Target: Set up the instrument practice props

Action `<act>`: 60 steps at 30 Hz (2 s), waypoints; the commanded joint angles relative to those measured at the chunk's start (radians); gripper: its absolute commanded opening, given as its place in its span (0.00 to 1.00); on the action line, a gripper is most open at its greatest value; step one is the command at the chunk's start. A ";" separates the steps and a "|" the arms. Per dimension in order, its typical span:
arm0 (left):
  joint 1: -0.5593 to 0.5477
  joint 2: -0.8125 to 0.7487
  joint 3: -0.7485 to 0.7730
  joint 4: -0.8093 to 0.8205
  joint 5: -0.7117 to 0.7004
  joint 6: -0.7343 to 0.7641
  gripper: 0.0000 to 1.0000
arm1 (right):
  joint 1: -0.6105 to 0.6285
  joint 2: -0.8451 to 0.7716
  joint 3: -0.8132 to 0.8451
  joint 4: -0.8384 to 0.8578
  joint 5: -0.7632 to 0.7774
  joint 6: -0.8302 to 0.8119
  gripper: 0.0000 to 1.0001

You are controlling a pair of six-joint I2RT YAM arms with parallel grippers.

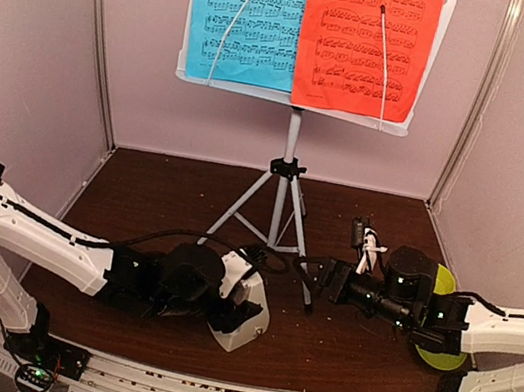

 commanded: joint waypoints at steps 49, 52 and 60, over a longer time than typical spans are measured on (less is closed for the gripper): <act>0.025 -0.332 -0.218 0.164 0.108 0.110 0.66 | 0.068 0.346 0.194 0.128 -0.248 0.092 0.86; 0.025 -0.328 -0.211 0.165 0.108 0.113 0.68 | 0.069 0.346 0.192 0.128 -0.252 0.093 0.85; 0.025 -0.332 -0.200 0.159 0.107 0.135 0.67 | 0.077 0.352 0.184 0.092 -0.226 0.078 0.79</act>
